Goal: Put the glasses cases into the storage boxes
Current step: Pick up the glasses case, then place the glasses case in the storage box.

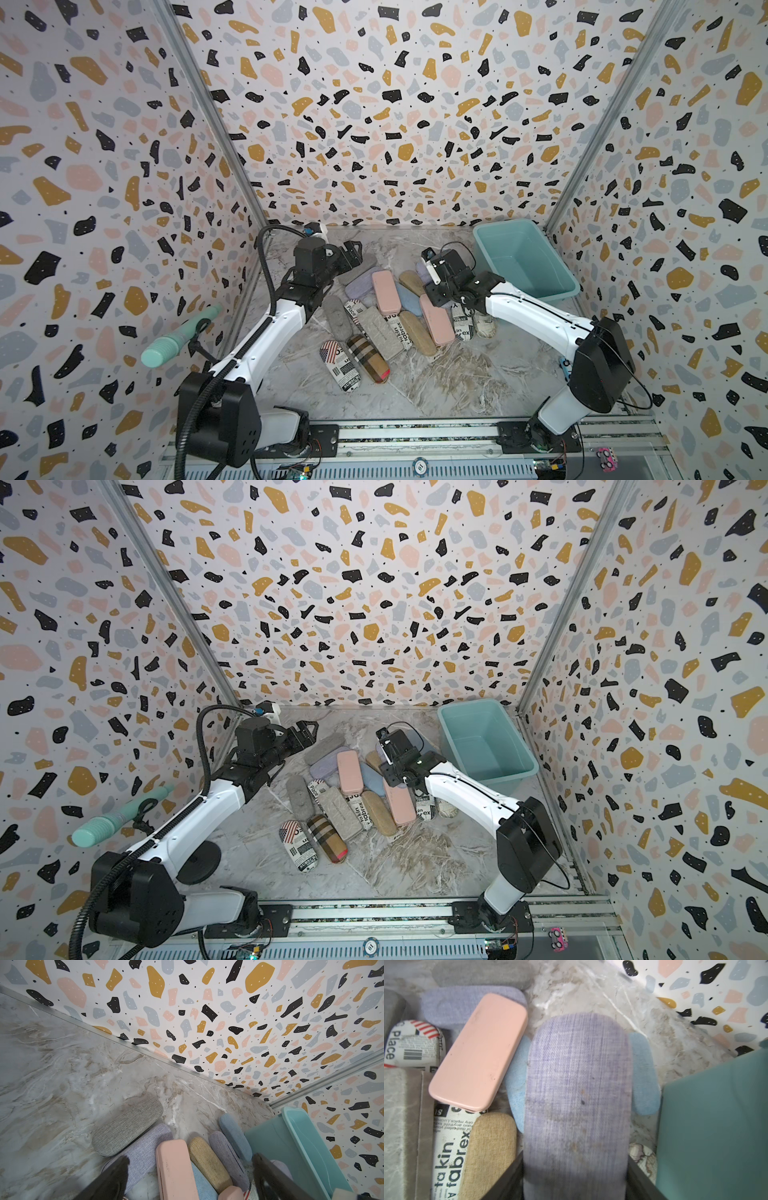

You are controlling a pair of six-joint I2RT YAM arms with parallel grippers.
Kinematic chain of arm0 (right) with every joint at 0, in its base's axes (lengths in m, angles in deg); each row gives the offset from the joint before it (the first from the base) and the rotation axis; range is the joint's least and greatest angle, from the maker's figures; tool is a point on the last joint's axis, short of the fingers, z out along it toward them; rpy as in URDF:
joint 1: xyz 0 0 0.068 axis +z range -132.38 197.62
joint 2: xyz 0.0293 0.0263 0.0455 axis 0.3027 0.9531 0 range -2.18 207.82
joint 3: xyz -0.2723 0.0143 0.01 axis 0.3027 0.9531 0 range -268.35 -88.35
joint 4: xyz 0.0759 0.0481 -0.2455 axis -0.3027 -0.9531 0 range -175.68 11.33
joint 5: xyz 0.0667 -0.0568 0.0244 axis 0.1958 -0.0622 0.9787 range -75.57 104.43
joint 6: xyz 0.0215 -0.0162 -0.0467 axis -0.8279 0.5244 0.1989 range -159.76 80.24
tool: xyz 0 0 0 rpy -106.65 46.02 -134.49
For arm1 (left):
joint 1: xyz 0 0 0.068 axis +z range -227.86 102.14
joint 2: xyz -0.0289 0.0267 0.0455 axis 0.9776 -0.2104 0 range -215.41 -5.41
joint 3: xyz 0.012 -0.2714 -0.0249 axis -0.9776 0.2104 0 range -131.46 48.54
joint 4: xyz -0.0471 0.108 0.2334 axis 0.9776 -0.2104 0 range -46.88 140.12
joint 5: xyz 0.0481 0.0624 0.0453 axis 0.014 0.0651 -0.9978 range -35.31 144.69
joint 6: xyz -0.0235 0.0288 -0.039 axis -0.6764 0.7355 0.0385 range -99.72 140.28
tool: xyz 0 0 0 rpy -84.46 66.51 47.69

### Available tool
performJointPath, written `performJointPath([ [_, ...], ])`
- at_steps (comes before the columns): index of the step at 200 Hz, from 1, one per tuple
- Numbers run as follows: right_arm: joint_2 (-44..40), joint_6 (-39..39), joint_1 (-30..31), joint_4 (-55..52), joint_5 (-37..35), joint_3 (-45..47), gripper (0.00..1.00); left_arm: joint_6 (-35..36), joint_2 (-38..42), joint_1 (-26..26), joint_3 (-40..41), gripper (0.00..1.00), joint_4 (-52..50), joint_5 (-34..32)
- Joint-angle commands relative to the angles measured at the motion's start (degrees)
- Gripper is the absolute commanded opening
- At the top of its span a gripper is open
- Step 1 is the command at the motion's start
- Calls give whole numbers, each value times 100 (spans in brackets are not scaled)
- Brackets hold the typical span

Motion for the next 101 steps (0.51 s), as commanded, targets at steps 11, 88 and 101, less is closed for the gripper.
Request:
performJointPath([
  [11,-380,166,-496,5,174,-468,51,8,-21,23,-38,93,242,119],
  [88,-324,303,-2369,361,890,-1063,51,-7,-59,23,-27,93,297,232],
  [101,-261,323,-2645,415,1086,-1085,51,-2,-59,23,-27,93,302,241],
])
